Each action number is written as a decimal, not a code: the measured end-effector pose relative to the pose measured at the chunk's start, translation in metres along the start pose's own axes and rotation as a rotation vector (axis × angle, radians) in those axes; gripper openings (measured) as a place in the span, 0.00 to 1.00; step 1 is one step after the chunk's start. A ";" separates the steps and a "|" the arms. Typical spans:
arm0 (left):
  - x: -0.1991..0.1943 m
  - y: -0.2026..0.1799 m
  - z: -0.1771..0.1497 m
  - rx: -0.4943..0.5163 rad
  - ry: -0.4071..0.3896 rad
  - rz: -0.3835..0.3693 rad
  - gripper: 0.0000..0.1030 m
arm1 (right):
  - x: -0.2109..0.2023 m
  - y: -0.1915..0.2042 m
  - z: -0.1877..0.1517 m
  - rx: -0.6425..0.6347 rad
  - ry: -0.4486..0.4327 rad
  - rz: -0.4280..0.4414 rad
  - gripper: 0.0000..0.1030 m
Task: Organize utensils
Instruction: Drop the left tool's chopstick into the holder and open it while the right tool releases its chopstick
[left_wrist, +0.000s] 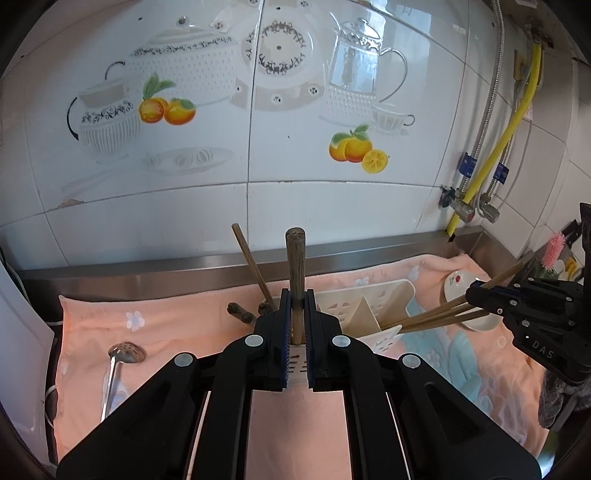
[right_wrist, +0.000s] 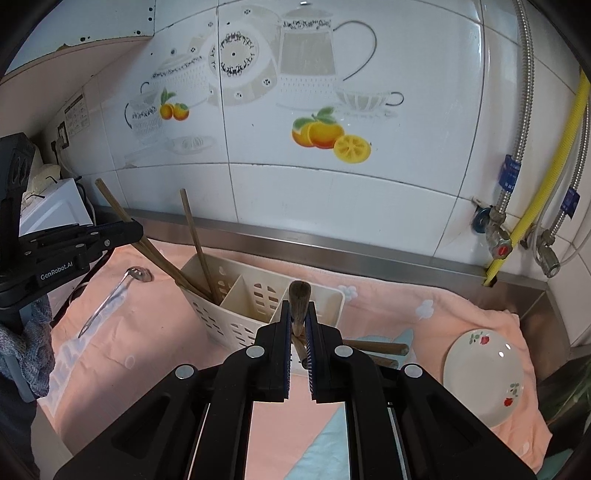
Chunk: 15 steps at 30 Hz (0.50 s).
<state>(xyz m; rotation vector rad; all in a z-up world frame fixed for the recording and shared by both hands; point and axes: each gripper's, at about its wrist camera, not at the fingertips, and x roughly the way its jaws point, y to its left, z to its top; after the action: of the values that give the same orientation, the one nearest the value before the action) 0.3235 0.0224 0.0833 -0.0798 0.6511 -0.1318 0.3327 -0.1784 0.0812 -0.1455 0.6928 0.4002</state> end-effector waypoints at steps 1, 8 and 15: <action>0.001 0.000 0.000 0.001 0.003 0.005 0.06 | 0.001 0.000 -0.001 -0.001 0.003 -0.001 0.07; 0.003 -0.002 -0.001 0.006 0.006 0.012 0.07 | 0.006 -0.001 -0.002 0.009 0.009 -0.002 0.07; 0.001 -0.002 -0.001 0.010 0.000 0.020 0.08 | 0.006 -0.001 -0.002 0.012 0.007 -0.002 0.08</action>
<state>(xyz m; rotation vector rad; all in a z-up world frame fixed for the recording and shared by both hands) 0.3233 0.0203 0.0824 -0.0637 0.6514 -0.1161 0.3365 -0.1782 0.0760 -0.1358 0.7017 0.3934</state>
